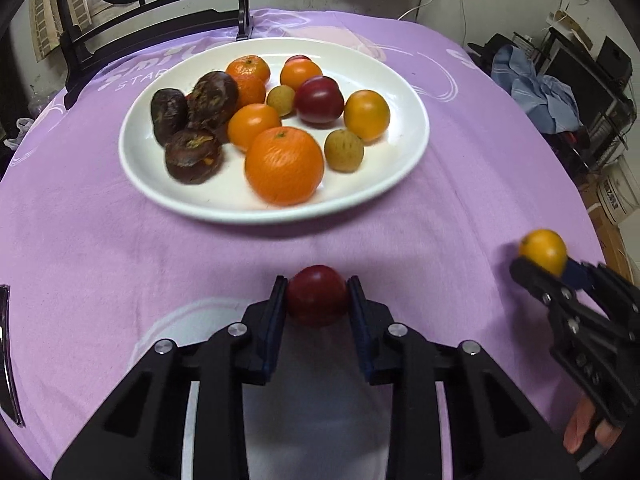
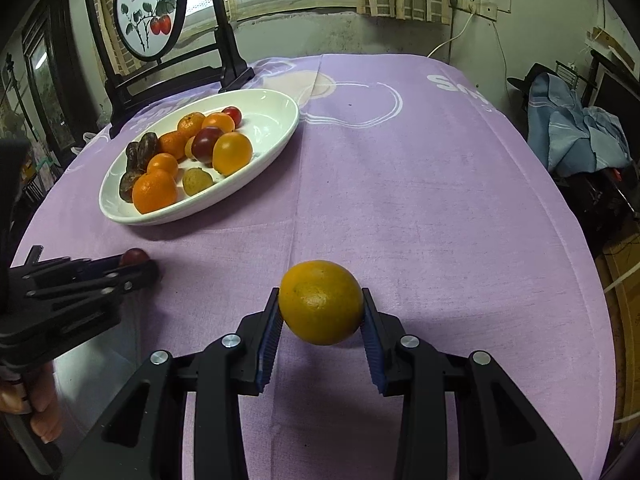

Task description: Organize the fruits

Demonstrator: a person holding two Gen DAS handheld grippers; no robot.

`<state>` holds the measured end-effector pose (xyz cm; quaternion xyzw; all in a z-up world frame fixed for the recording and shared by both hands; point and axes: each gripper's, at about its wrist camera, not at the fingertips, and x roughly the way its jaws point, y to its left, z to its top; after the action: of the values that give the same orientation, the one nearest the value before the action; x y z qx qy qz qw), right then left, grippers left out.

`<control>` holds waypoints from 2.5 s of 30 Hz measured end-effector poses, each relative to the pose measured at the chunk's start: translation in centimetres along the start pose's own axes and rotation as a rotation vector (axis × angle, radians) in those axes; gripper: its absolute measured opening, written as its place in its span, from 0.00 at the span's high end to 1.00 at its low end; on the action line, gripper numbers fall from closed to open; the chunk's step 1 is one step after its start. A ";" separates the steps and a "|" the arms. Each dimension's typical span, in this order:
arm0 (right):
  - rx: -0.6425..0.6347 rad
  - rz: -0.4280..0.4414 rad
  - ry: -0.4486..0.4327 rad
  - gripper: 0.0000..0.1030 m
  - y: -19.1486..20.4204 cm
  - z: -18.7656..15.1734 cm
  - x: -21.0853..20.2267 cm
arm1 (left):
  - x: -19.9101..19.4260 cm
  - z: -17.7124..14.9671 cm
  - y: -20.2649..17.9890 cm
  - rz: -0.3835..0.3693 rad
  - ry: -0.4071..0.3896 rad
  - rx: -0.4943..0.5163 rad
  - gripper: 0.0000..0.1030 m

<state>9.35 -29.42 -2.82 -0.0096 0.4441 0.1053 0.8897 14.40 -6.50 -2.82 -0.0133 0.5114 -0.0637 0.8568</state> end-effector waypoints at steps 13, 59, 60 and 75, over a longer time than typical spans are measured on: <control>-0.094 0.151 -0.084 0.63 4.7 1.9 -2.2 | -6.3 1.2 3.3 -0.017 -0.117 0.061 0.71; -0.007 -0.061 -0.118 0.18 4.4 -0.2 -2.0 | -6.8 -2.0 6.3 0.183 -0.212 -0.081 0.08; -0.006 -0.060 -0.120 0.18 4.4 -0.5 -2.2 | -6.9 -2.7 6.6 0.179 -0.211 -0.092 0.08; -0.072 -0.066 -0.117 0.17 6.2 -3.1 -2.0 | -6.0 -5.3 7.2 0.155 -0.214 -0.088 0.08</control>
<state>4.58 -24.09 -2.67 -0.0502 0.3865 0.0922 0.9163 7.59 1.56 -0.72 -0.0182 0.4190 0.0268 0.9074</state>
